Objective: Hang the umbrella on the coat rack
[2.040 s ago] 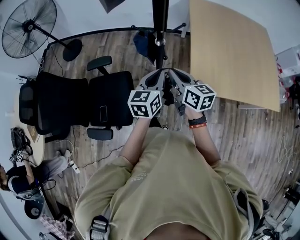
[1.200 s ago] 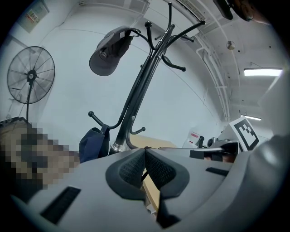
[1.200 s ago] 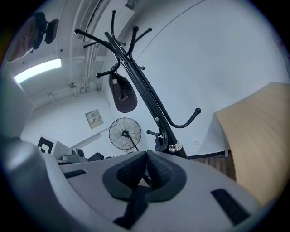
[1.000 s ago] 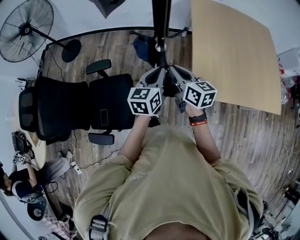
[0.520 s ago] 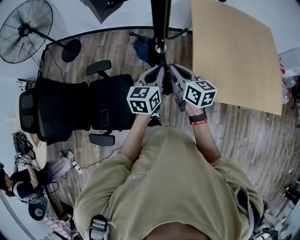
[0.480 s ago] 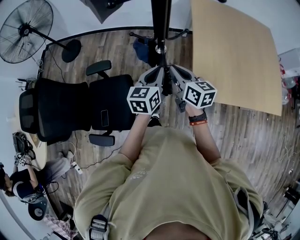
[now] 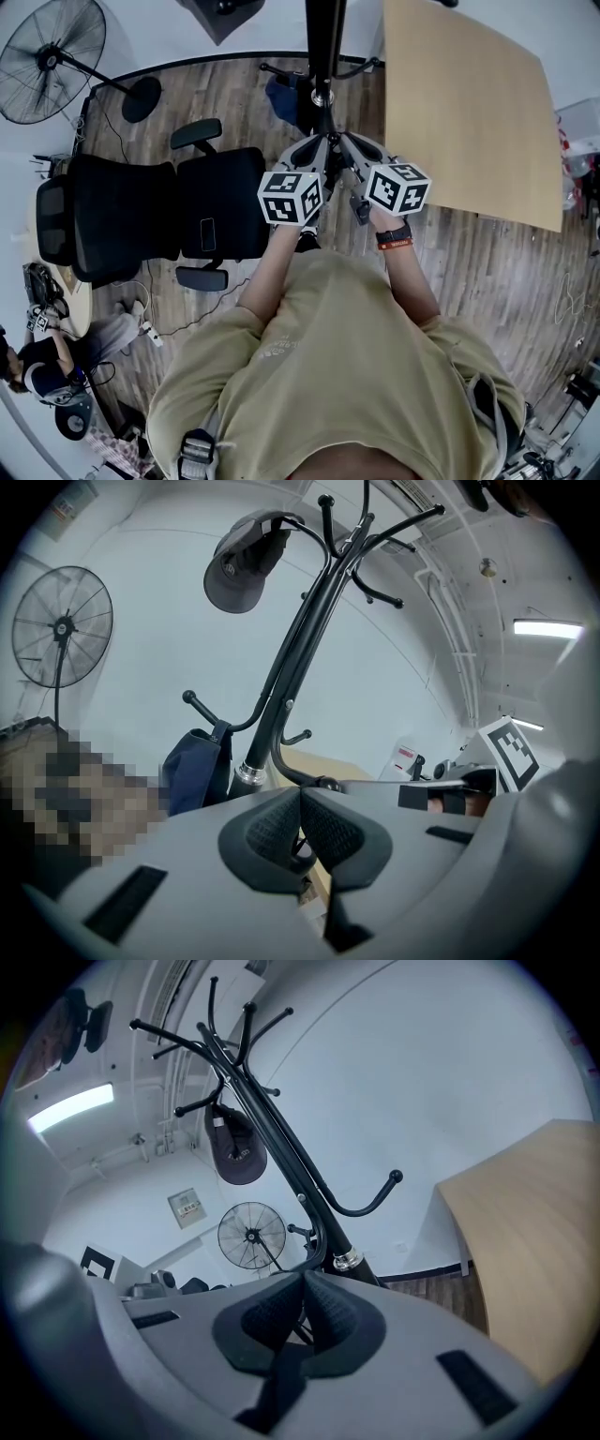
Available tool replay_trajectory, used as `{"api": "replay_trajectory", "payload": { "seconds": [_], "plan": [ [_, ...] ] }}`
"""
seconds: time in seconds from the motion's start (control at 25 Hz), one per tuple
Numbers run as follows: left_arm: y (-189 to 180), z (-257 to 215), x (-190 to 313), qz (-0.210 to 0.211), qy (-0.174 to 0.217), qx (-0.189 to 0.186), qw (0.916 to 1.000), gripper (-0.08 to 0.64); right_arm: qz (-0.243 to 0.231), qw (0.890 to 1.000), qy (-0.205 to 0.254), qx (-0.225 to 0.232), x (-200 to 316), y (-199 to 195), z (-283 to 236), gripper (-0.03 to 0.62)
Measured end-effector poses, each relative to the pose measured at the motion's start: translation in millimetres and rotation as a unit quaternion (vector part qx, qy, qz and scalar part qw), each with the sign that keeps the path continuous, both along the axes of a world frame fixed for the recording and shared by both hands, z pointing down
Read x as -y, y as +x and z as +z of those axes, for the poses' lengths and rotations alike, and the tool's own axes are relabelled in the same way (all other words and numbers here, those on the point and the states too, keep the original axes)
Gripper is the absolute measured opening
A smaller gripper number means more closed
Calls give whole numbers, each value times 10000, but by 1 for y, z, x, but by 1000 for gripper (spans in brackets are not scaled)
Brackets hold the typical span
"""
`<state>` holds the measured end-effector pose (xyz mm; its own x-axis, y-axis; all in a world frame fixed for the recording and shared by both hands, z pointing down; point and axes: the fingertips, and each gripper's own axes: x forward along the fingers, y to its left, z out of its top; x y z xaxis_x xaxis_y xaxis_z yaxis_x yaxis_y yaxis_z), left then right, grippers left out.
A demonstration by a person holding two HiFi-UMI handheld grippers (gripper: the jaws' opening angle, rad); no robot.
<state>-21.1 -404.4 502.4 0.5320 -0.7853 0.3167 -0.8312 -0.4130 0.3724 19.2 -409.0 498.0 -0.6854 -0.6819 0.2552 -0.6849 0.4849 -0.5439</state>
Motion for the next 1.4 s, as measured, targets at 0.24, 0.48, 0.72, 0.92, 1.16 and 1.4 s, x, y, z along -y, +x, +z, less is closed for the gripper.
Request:
{"api": "replay_trajectory", "payload": {
  "seconds": [0.24, 0.48, 0.72, 0.92, 1.16, 1.4],
  "plan": [
    [5, 12, -1, 129, -8, 160, 9998, 23, 28, 10000, -29, -10, 0, 1, 11, 18],
    [10, 15, -4, 272, 5, 228, 9994, 23, 34, 9999, 29, -160, -4, -1, 15, 18],
    [19, 18, -4, 279, 19, 360, 9990, 23, -65, 9998, 46, -179, -6, -1, 19, 18],
    [17, 19, -6, 225, 48, 438, 9988, 25, -101, 9996, 83, -238, -7, -4, 20, 20],
    [17, 24, -9, 189, 67, 602, 9980, 25, -104, 9998, 113, -108, -8, -2, 20, 15],
    [20, 18, -21, 214, 175, 645, 9975, 25, -108, 9998, 115, -158, -16, 3, 19, 15]
  ]
}}
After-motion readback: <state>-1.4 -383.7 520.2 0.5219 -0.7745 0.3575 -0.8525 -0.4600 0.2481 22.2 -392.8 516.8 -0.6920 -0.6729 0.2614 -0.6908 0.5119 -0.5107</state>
